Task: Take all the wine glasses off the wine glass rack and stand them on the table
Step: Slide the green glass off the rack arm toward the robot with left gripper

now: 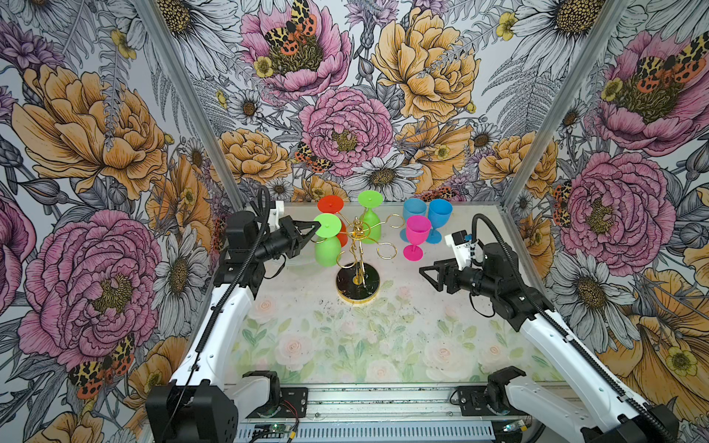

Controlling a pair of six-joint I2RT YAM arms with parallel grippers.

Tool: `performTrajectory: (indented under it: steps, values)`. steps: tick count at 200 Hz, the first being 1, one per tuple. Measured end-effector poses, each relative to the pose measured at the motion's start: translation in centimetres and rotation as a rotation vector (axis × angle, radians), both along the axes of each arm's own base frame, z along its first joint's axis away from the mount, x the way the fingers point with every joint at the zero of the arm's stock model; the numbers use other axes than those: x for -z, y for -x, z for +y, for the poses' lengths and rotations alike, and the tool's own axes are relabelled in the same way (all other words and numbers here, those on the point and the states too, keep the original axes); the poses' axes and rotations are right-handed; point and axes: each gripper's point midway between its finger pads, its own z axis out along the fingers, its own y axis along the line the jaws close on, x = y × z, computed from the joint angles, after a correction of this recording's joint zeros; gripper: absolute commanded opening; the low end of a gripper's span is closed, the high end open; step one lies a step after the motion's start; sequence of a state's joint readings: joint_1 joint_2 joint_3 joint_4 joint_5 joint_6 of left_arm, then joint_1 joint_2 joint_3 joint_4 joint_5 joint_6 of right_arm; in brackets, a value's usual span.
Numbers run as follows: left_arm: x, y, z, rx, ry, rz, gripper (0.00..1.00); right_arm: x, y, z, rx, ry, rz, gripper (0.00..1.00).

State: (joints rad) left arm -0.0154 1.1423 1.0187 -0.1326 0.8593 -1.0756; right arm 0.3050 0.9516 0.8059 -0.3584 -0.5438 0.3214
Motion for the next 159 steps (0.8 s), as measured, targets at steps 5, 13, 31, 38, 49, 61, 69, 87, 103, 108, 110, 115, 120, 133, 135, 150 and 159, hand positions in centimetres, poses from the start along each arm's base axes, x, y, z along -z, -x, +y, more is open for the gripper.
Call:
performTrajectory:
  steps: [5,13,31,38,49,61,69,87,103,108,110,115,120,133,135,150,159]
  values:
    - [0.0,0.0,0.0,0.001,0.000,-0.002,0.00,0.0,0.0,0.0,0.000,0.000,-0.001,0.73]
    - [0.0,-0.1,0.0,0.003,0.001,-0.004,0.00,-0.1,0.1,0.0,-0.002,-0.001,-0.003,0.73]
    - [0.1,-0.4,0.0,0.003,0.007,0.004,0.00,-0.2,0.2,0.1,-0.003,-0.002,-0.007,0.73]
    - [0.3,-0.5,-0.1,0.002,0.008,0.010,0.00,-0.2,0.2,0.0,-0.003,-0.003,-0.008,0.73]
    - [0.6,-0.7,-0.1,0.001,0.012,0.023,0.00,-0.2,0.3,0.0,-0.003,-0.002,-0.008,0.73]
    - [0.8,-0.9,-0.1,0.001,0.013,0.031,0.00,-0.1,0.3,0.0,-0.003,-0.002,-0.007,0.73]
    - [0.9,-0.9,-0.1,0.001,0.014,0.035,0.00,0.0,0.3,0.0,-0.003,-0.002,-0.006,0.73]
    - [1.0,-1.1,-0.1,0.000,0.016,0.039,0.00,0.1,0.4,0.0,-0.003,-0.001,-0.003,0.73]
    - [1.0,-1.1,-0.1,-0.001,0.017,0.040,0.00,0.1,0.4,0.0,-0.003,-0.001,-0.002,0.73]
    - [1.0,-1.1,0.0,-0.001,0.017,0.040,0.00,0.1,0.4,0.0,-0.003,-0.001,-0.002,0.73]
    - [1.0,-1.1,0.0,-0.001,0.017,0.040,0.00,0.1,0.4,0.0,-0.003,-0.001,-0.002,0.73]
    - [1.1,-1.1,0.0,-0.001,0.017,0.040,0.00,0.1,0.4,0.0,-0.003,-0.001,-0.002,0.73]
    - [1.0,-1.2,0.0,-0.002,0.017,0.040,0.00,0.1,0.4,0.0,-0.003,-0.001,-0.002,0.73]
    - [1.1,-1.2,0.0,-0.005,0.016,0.041,0.00,0.1,0.4,0.0,-0.003,-0.001,-0.002,0.73]
    - [1.1,-1.2,0.0,-0.006,0.016,0.041,0.00,0.1,0.4,0.0,-0.003,-0.001,-0.002,0.73]
    - [1.1,-1.3,0.1,-0.013,0.015,0.041,0.00,0.1,0.4,0.0,-0.003,-0.001,-0.002,0.73]
    - [1.1,-1.4,0.2,-0.020,0.014,0.041,0.00,0.1,0.4,0.0,-0.003,0.000,-0.003,0.73]
